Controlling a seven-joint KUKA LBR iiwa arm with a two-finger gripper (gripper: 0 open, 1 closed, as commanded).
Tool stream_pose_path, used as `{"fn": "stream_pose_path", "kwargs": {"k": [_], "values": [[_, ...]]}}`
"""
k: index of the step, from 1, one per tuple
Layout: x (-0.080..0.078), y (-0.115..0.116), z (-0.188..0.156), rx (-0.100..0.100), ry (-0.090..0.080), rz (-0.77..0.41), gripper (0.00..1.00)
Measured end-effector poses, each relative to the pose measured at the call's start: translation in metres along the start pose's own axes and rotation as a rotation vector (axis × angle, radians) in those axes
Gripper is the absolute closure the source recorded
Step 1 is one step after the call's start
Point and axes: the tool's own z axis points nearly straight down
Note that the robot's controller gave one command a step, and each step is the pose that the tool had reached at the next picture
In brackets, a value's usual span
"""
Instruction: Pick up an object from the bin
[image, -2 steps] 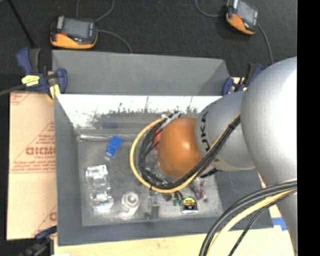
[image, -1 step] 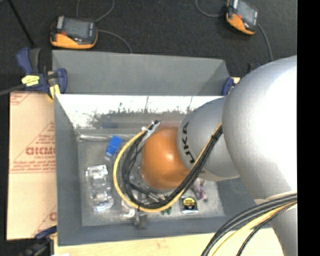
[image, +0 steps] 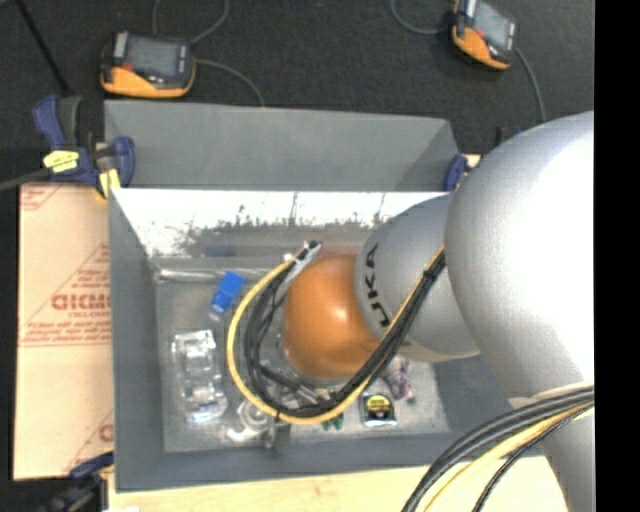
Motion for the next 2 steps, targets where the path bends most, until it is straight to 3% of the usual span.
{"fn": "stream_pose_path", "kwargs": {"k": [1,2], "values": [[0.001,-0.002,-0.106,-0.001,0.01,-0.016,1.0],[-0.054,-0.005,-0.24,-0.001,0.005,0.004,1.0]]}}
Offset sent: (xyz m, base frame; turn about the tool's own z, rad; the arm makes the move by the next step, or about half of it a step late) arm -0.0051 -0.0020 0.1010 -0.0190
